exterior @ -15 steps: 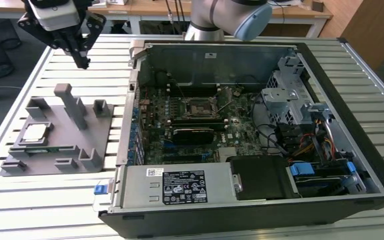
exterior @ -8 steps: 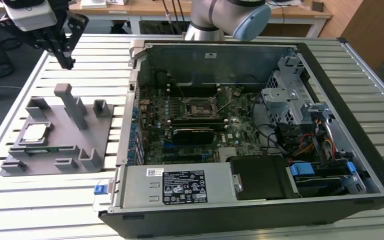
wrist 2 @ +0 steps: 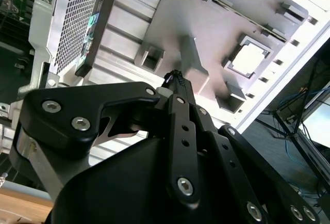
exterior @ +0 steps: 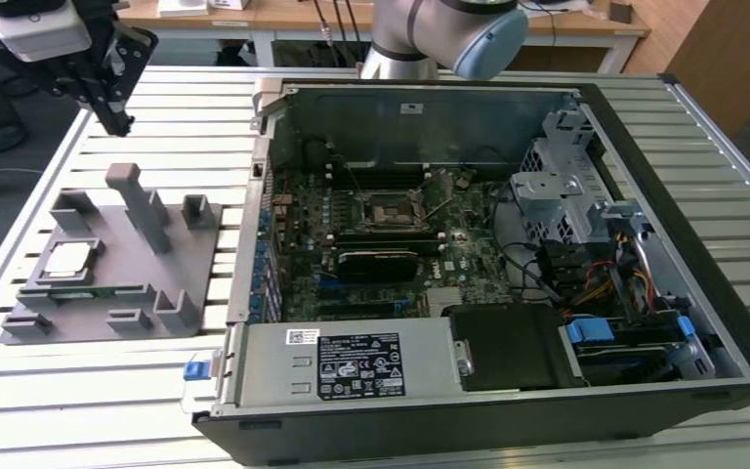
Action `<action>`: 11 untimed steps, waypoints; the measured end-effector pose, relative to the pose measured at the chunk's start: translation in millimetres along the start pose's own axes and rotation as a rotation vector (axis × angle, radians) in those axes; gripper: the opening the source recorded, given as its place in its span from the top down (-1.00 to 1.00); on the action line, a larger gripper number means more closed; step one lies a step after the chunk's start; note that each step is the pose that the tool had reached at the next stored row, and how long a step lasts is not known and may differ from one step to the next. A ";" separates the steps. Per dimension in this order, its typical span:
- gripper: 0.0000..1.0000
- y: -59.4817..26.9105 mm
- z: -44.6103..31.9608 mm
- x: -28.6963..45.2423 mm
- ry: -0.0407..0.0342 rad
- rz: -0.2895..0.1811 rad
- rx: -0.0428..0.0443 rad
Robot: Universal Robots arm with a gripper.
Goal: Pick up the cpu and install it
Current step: 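Reach for the cpu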
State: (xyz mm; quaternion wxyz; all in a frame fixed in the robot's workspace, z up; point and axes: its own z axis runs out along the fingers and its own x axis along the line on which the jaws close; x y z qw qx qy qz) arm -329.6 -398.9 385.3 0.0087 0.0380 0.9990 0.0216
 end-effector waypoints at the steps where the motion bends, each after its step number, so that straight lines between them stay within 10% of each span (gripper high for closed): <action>1: 0.79 -0.1 0.1 1.0 0.0001 0.000 0.0000; 11: 0.79 -0.8 0.8 10.2 0.0018 0.000 0.0002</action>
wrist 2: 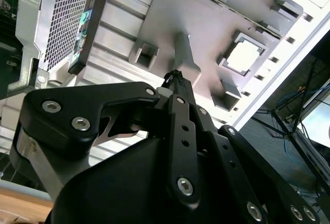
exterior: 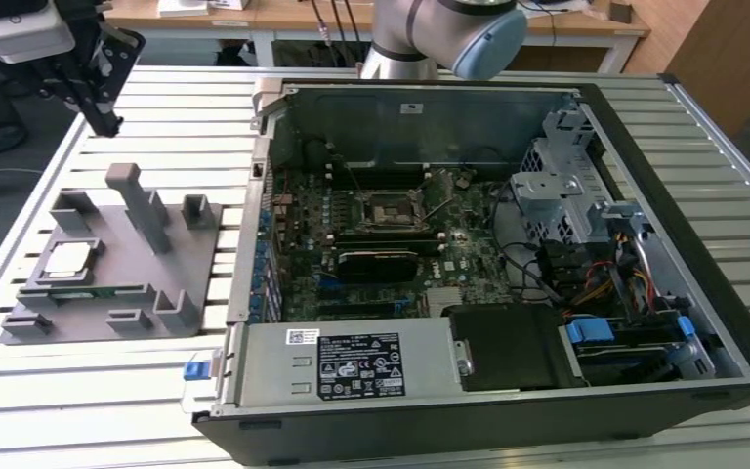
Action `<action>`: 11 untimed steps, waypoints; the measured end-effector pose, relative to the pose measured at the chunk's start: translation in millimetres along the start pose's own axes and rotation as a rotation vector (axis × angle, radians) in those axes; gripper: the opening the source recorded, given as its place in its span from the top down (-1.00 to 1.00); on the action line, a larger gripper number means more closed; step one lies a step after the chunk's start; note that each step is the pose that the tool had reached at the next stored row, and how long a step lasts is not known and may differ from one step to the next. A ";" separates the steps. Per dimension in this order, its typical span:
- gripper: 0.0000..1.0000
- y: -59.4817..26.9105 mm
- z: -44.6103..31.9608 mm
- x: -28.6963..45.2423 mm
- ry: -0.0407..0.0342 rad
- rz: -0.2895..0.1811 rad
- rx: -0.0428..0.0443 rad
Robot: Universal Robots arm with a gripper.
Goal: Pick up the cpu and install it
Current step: 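Reach for the cpu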
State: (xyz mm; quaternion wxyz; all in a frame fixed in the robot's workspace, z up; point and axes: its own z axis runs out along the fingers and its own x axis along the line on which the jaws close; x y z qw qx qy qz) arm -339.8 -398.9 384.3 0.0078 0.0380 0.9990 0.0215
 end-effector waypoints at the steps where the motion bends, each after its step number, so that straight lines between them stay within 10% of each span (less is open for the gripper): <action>1: 0.79 -0.1 0.1 1.0 0.0002 0.000 0.0001; 11: 0.79 -0.9 1.0 10.8 0.0019 0.000 0.0001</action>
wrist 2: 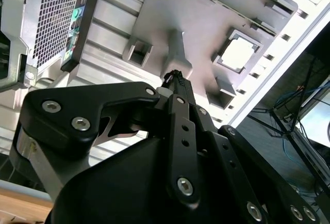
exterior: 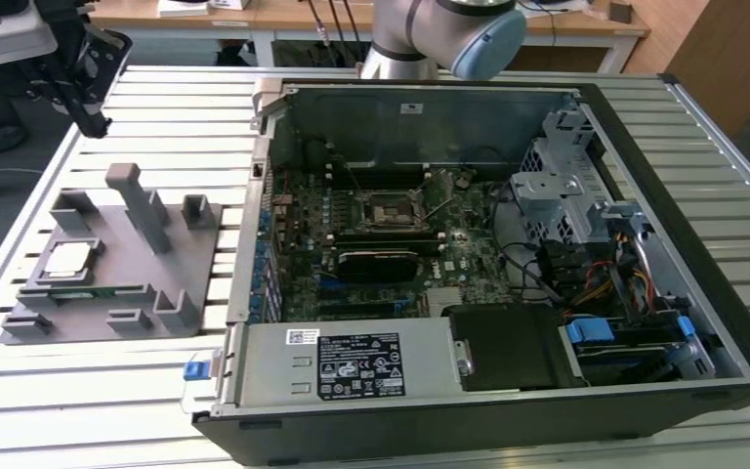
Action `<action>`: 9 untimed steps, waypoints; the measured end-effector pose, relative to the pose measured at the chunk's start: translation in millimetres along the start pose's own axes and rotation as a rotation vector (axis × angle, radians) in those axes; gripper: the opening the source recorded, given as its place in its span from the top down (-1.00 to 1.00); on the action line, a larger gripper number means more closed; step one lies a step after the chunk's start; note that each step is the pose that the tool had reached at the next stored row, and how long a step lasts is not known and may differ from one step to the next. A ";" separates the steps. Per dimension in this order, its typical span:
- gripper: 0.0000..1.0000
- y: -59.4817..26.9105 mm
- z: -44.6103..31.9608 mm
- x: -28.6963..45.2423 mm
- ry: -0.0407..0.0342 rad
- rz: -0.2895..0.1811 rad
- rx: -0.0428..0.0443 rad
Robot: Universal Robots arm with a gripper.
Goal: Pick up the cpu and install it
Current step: 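Reach for the cpu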
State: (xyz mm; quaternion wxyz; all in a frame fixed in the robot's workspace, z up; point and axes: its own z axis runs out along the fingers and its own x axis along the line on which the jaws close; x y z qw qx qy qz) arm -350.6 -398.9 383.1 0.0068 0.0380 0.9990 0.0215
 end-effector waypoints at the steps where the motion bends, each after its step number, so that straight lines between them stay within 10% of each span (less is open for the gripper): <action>1: 0.79 -0.1 0.1 1.0 0.0002 0.000 0.0000; 9: 0.79 -0.7 0.7 8.2 0.0016 0.000 0.0002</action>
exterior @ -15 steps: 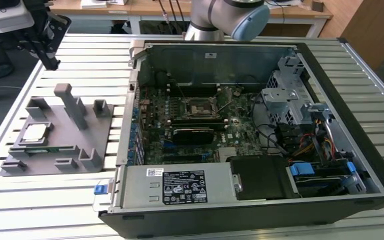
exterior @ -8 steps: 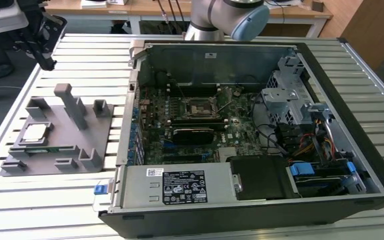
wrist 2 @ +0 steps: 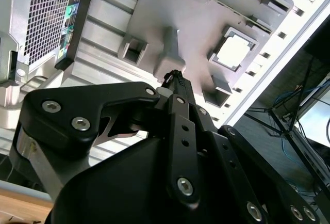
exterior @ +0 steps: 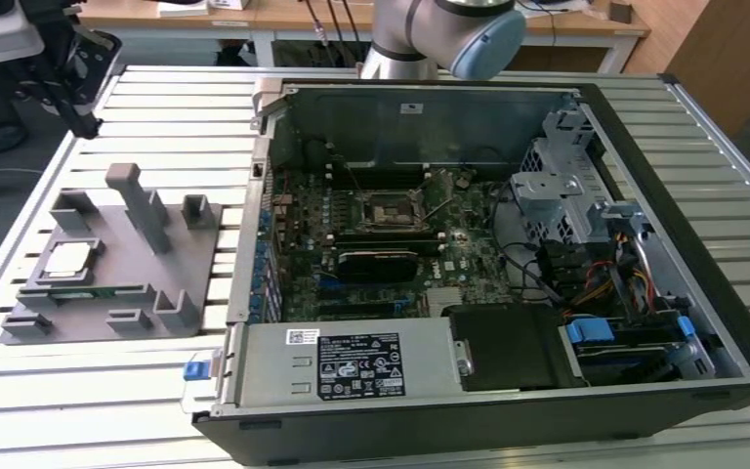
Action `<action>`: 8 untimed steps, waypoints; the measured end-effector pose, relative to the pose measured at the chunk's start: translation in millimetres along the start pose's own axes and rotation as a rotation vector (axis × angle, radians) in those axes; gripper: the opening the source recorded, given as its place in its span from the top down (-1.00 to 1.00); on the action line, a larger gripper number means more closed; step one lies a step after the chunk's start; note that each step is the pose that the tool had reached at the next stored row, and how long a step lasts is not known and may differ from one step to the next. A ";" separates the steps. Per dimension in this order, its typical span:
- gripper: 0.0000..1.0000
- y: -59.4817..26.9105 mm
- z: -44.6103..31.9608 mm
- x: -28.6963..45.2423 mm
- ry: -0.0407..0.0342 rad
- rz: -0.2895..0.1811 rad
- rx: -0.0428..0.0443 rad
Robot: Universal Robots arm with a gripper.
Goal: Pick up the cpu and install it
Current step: 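Reach for the cpu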
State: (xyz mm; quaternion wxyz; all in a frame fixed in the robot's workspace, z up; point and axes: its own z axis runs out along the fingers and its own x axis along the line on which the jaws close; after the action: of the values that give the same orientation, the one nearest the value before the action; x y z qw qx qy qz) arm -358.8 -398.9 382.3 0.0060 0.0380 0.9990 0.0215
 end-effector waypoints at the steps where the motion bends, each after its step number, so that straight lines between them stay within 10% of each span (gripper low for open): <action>1: 0.79 -0.1 0.1 0.9 0.0001 0.000 0.0000; 8: 0.79 -0.6 0.7 7.3 0.0008 0.000 0.0000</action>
State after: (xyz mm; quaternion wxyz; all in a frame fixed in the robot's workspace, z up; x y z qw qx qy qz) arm -366.1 -398.9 381.5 0.0056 0.0380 0.9990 0.0215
